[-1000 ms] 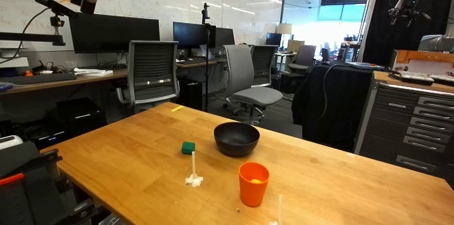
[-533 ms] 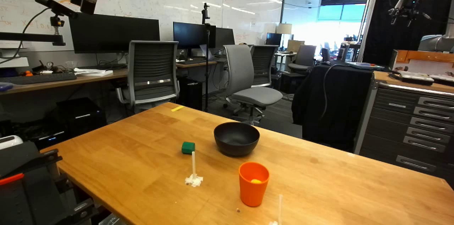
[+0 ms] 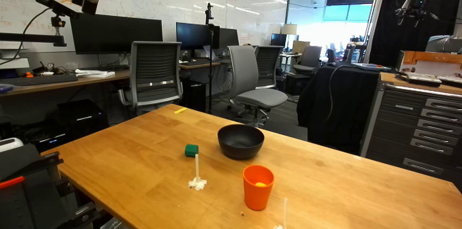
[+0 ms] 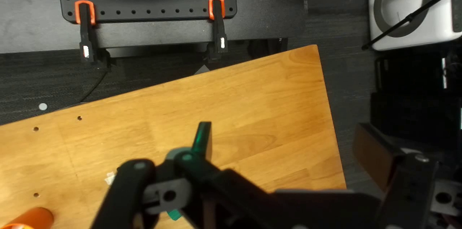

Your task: Move the objects from the orange cup to the black bowl

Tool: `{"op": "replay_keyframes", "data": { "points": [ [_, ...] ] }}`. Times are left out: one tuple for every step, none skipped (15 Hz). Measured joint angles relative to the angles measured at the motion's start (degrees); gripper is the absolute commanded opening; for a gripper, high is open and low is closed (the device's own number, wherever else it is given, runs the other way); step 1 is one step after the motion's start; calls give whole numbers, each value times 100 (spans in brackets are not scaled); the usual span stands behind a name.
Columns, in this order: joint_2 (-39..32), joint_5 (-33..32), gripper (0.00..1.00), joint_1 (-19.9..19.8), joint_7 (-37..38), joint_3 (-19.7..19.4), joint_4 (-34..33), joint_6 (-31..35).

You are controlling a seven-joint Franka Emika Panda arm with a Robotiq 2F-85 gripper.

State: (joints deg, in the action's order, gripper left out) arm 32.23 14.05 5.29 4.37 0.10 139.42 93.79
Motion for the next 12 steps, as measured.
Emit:
{"op": "replay_keyframes", "data": {
  "points": [
    [-2,0,100,-8,0,4,6,0],
    [-2,0,100,-32,0,6,22,20],
    [-2,-5,100,-78,9,7,41,111],
    [-2,-20,100,-151,29,6,61,243],
    [-1,-40,100,-248,59,2,77,398],
    [0,-65,100,-375,100,-19,93,583],
    [0,-100,100,-517,133,-56,104,745],
    [0,-132,100,-661,147,-110,106,872],
    [1,-147,100,-796,148,-189,106,960],
    [3,-150,100,-928,147,-289,105,1020],
    [6,-153,100,-1035,146,-382,101,1058],
    [12,-153,100,-1130,145,-470,98,1117]
  ]
}}
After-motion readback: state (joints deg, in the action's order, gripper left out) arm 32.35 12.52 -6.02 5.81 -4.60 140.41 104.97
